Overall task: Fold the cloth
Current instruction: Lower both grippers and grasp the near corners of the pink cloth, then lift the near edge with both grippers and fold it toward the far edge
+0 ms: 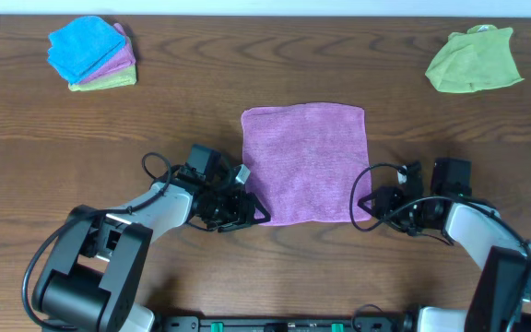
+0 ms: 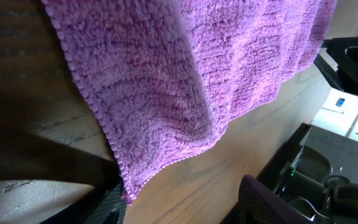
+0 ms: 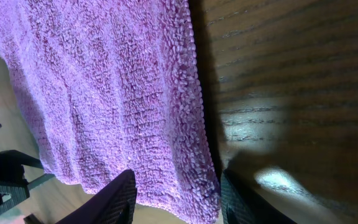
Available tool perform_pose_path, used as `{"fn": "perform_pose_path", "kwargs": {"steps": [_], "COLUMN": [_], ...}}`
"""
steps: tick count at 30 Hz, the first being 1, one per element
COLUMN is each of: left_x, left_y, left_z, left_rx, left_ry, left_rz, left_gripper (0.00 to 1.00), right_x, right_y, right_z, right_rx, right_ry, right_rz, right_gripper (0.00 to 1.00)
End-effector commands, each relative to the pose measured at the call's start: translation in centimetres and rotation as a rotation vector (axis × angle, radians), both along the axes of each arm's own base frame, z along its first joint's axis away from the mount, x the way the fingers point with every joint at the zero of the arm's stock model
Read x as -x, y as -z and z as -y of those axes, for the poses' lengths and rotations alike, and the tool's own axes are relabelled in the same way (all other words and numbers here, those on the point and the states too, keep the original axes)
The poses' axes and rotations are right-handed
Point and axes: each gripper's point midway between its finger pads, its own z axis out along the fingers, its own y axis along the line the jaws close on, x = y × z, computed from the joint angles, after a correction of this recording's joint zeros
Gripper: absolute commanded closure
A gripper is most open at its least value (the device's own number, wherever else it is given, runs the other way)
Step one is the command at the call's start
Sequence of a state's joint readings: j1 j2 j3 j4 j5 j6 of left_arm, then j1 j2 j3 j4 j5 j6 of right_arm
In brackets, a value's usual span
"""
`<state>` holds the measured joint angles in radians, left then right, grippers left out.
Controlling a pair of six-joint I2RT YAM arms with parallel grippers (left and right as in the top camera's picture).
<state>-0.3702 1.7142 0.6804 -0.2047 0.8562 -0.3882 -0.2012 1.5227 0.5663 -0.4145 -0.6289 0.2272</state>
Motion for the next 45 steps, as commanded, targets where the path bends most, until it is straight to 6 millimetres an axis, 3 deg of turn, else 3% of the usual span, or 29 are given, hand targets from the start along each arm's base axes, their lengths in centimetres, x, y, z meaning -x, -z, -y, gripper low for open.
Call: {"fn": "perform_pose_path", "kwargs": {"steps": [1, 6, 10, 16, 21, 28, 32, 45], "left_x": [3.9, 2.8, 2.2, 1.7, 1.5, 0.4, -1.3, -7.2], "left_y": [7.7, 7.9, 7.9, 7.9, 7.8, 6.4, 4.6, -4.1], "left_z": [-5.9, -6.0, -5.8, -5.6, -5.5, -4.0, -3.3, -2.8], "left_rx": [-0.373, -0.387, -0.383, -0.373, -0.369, -0.293, -0.276, -0.286], "left_ry": [-0.024, -0.036, -0.042, -0.047, -0.055, -0.049, -0.046, -0.053], "left_rz": [-0.101, -0.049, -0.024, -0.001, 0.003, 0.018, 0.062, 0.361], "left_gripper": [0.39, 0.43, 0.55, 0.94, 0.94, 0.94, 0.94, 0.94], "right_x": [2.5, 2.5, 2.6, 2.7, 2.6, 1.4, 0.6, -2.7], "right_y": [3.0, 3.0, 3.0, 3.0, 2.9, 1.1, -0.4, -7.2], "right_z": [1.6, 1.6, 1.6, 1.6, 1.5, 0.5, 0.7, 0.6], "right_rx": [0.133, 0.135, 0.134, 0.134, 0.129, 0.052, 0.055, 0.047], "right_ry": [0.014, 0.015, 0.014, 0.014, 0.017, 0.004, 0.005, 0.013], "right_rz": [-0.116, -0.119, -0.123, -0.127, -0.126, -0.094, -0.079, 0.138], "right_gripper": [0.55, 0.57, 0.65, 0.99, 0.99, 0.98, 0.98, 0.98]}}
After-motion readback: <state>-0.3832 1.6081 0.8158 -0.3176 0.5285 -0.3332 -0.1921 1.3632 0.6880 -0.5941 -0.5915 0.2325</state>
